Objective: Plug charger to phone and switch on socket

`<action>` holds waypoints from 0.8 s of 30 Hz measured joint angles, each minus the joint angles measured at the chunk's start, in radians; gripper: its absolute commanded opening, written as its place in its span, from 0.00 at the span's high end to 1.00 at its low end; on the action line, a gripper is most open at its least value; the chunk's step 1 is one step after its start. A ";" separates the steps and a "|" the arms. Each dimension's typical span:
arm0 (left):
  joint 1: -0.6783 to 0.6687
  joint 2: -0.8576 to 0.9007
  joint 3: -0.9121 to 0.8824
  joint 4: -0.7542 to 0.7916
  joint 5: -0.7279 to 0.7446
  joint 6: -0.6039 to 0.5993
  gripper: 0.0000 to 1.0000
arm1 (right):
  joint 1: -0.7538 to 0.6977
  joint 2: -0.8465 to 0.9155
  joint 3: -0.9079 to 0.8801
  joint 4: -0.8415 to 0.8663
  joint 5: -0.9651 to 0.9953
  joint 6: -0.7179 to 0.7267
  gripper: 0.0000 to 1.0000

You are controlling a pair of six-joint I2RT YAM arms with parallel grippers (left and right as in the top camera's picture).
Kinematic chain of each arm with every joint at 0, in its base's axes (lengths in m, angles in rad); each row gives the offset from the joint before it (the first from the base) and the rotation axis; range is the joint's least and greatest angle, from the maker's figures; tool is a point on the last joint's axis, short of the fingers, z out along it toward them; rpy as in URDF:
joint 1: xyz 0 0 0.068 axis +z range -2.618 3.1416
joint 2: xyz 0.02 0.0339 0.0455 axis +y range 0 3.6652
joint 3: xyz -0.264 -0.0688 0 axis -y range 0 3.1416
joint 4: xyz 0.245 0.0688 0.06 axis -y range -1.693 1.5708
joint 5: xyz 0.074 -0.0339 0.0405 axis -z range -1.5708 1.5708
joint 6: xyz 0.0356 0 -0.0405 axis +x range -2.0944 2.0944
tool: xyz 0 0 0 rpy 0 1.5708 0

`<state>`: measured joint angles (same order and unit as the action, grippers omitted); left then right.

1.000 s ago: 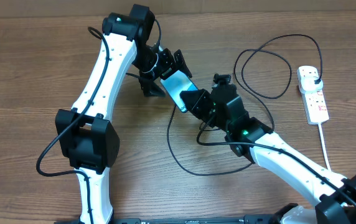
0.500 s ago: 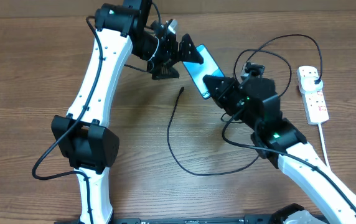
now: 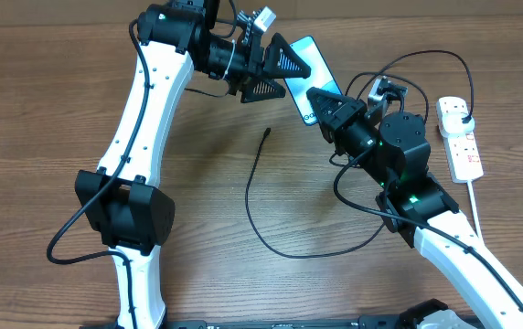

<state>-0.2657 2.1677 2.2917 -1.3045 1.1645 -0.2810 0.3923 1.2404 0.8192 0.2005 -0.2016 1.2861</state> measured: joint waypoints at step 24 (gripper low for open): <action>0.000 0.000 0.000 0.293 -0.066 -0.342 0.09 | 0.010 0.040 0.000 0.165 0.098 0.296 0.96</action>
<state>-0.2657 2.1677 2.2917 -1.0119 1.0981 -0.6231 0.4019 1.2800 0.8192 0.3656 -0.1032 1.5826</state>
